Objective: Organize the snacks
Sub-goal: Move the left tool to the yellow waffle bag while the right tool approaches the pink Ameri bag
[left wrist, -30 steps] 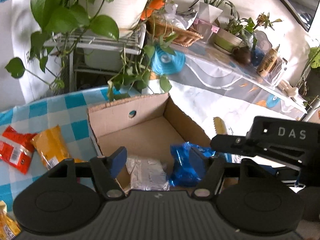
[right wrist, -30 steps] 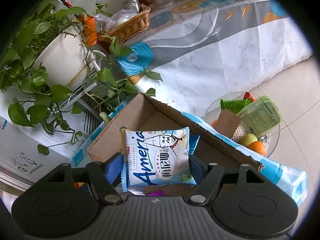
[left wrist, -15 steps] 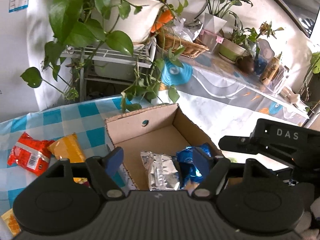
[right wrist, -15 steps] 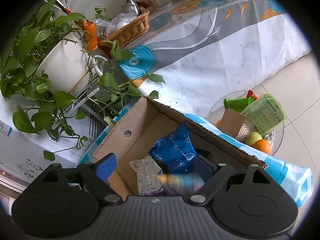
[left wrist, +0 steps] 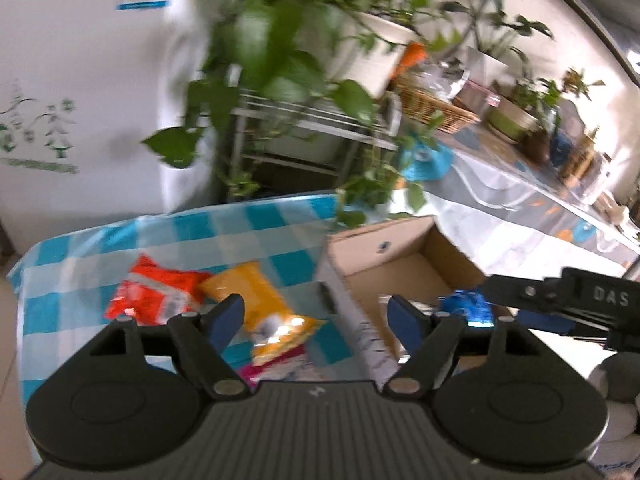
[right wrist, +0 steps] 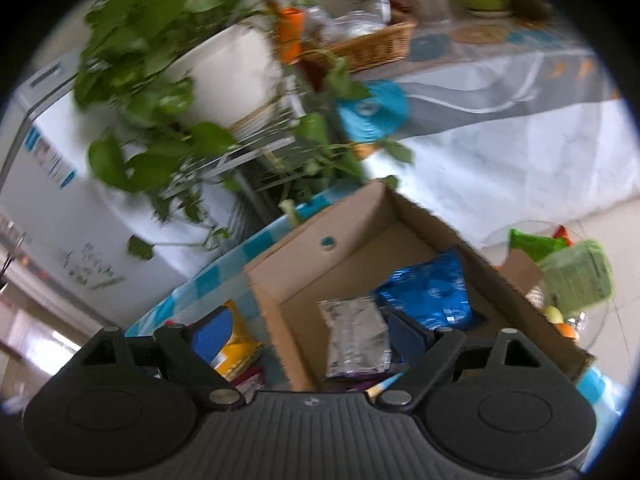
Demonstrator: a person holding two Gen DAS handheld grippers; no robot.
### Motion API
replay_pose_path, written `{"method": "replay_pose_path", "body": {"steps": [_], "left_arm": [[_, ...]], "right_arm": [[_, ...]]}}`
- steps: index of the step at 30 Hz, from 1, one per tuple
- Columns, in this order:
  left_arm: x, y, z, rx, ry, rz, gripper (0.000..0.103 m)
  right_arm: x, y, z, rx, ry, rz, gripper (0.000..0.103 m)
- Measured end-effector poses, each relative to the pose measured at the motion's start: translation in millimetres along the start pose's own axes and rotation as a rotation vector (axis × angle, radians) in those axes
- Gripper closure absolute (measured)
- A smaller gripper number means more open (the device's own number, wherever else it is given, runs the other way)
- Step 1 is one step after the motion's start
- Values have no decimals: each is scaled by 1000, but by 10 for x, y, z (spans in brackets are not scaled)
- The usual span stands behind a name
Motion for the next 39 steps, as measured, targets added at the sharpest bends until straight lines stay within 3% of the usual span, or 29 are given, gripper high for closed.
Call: {"method": "replay_pose_path", "body": {"steps": [9, 15, 24, 33, 39], "left_arm": [[83, -195, 629, 56, 74, 35, 21], [70, -462, 891, 1, 101, 84, 20], [-35, -828, 1059, -40, 72, 158, 20], [-232, -970, 1239, 116, 133, 207, 19], [-355, -991, 1285, 144, 220, 205, 17]], "right_arm": [[-80, -181, 433, 169, 80, 30, 13], [-174, -362, 694, 241, 141, 79, 13], [-353, -645, 996, 278, 217, 202, 15], [-666, -811, 1076, 268, 132, 284, 15], [-889, -860, 1065, 227, 54, 316, 15]]}}
Point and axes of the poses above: each gripper's, at about its wrist camera, not at the fingertips, and x roughly against the way its jaws point, z to its left, y to its top, the point moved 6 cm from there along -x, roughly the way its jaws point, and after that the axes turned 1 degree about x, right-handed, at the moved point
